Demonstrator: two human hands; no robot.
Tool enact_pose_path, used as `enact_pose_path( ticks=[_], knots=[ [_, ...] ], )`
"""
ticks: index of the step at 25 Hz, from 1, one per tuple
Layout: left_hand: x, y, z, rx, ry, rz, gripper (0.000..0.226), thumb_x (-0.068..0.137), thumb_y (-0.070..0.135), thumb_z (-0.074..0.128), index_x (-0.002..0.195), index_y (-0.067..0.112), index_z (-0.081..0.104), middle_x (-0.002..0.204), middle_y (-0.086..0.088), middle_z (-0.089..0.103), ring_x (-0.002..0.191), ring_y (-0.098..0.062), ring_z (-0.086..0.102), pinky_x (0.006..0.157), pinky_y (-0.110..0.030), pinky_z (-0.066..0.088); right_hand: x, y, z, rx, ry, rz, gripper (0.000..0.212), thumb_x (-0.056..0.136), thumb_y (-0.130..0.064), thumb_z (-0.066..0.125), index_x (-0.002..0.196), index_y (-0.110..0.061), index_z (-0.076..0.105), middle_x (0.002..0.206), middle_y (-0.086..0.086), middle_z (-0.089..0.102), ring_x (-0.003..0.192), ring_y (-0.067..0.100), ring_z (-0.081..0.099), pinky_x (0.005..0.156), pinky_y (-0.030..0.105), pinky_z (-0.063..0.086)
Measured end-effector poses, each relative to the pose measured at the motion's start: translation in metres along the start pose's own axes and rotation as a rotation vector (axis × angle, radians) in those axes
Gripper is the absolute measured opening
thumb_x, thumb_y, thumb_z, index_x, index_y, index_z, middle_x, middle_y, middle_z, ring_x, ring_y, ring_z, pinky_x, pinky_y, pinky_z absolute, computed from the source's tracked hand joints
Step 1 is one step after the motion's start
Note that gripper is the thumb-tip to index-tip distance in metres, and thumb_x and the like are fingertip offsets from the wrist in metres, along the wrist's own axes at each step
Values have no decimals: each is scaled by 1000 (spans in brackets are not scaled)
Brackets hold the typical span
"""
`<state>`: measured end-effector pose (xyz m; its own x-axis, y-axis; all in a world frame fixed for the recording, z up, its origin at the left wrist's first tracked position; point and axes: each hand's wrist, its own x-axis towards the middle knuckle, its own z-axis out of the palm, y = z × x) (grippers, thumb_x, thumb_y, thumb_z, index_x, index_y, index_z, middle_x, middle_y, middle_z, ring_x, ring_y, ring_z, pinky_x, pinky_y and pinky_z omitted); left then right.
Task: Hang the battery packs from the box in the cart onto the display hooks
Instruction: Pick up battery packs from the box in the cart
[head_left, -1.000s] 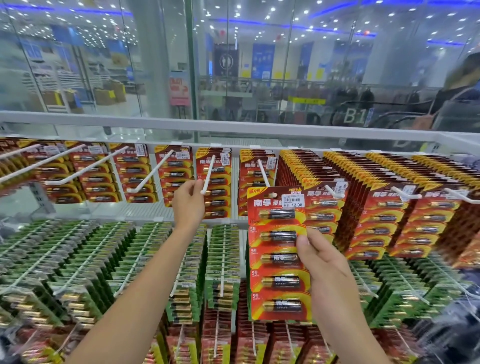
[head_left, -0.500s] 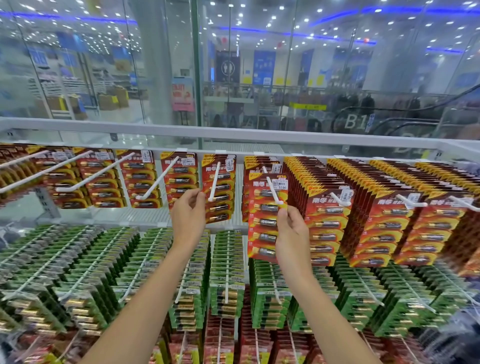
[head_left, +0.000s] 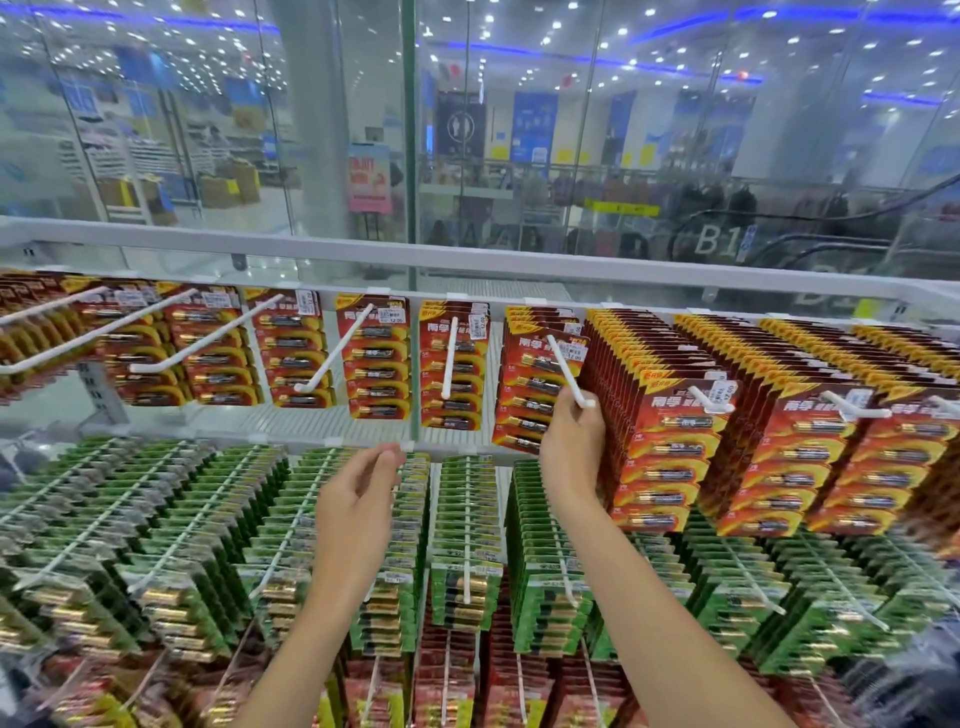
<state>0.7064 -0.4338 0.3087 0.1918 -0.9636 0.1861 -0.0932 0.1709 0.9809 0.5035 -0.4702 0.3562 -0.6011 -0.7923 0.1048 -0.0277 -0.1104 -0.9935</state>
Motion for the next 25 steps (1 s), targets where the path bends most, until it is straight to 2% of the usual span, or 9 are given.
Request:
enact_pose_path(
  ticks=[5, 8, 10, 12, 14, 16, 20, 23, 25],
  knots=[
    [-43, -16, -16, -58, -18, -135, 22, 105, 40, 52, 109, 37, 73, 107, 22, 76, 105, -5, 71, 102, -42, 54, -3, 11, 4, -48, 11, -12, 26, 111, -35, 39, 127, -22, 54, 73, -4, 46, 57, 15, 42, 56, 36, 34],
    [-64, -24, -23, -114, -38, -234, 24, 104, 40, 51, 111, 34, 73, 105, 22, 76, 109, -13, 70, 100, -39, 53, -19, 13, -5, -108, -10, -40, 27, 110, -38, 42, 132, -25, 49, 87, -15, 52, 68, 5, 51, 59, 25, 41],
    [-78, -27, -26, -146, -62, -286, 26, 102, 42, 51, 113, 33, 73, 106, 20, 76, 111, -16, 69, 99, -39, 53, -31, 20, -10, -156, -36, -73, 35, 109, -39, 45, 142, -29, 45, 106, -19, 57, 91, -2, 58, 75, 20, 47],
    [-91, -27, -27, -184, -77, -314, 30, 97, 44, 53, 115, 30, 73, 106, 16, 78, 110, -17, 69, 99, -40, 53, -45, 28, -15, -206, -52, -111, 45, 107, -44, 47, 150, -33, 39, 133, -17, 56, 125, 9, 55, 102, 34, 48],
    [-101, -26, -25, -213, -97, -341, 36, 91, 44, 56, 115, 24, 75, 107, 9, 79, 108, -18, 70, 98, -40, 53, -62, 33, -21, -246, -67, -111, 51, 107, -45, 47, 155, -37, 34, 148, -20, 47, 139, 8, 44, 116, 40, 40],
    [-112, -30, -22, -225, -149, -373, 37, 89, 43, 58, 114, 21, 76, 105, 7, 80, 107, -18, 70, 97, -41, 52, -86, 36, -32, -289, -93, -85, 54, 107, -47, 46, 158, -38, 30, 157, -22, 37, 146, 3, 34, 122, 38, 33],
    [-132, -43, -5, -211, -316, -464, 35, 85, 42, 60, 109, 22, 76, 102, 9, 81, 105, -17, 72, 105, -46, 51, -136, 42, -67, -363, -98, -41, 50, 105, -54, 43, 153, -44, 36, 153, -32, 37, 139, -7, 37, 118, 30, 35],
    [-151, -53, 20, -182, -405, -489, 25, 99, 33, 56, 106, 21, 77, 100, 7, 81, 103, -16, 72, 93, -23, 49, -164, 53, -112, -322, -15, 44, 47, 100, -57, 45, 146, -47, 44, 144, -36, 44, 133, -12, 41, 111, 22, 38],
    [-169, -59, 43, -173, -457, -509, 21, 102, 24, 59, 102, 20, 79, 98, 5, 81, 101, -20, 74, 94, -33, 53, -177, 67, -157, -340, 94, 98, 47, 99, -57, 45, 144, -45, 47, 144, -32, 48, 130, -11, 45, 109, 22, 42]
  ],
)
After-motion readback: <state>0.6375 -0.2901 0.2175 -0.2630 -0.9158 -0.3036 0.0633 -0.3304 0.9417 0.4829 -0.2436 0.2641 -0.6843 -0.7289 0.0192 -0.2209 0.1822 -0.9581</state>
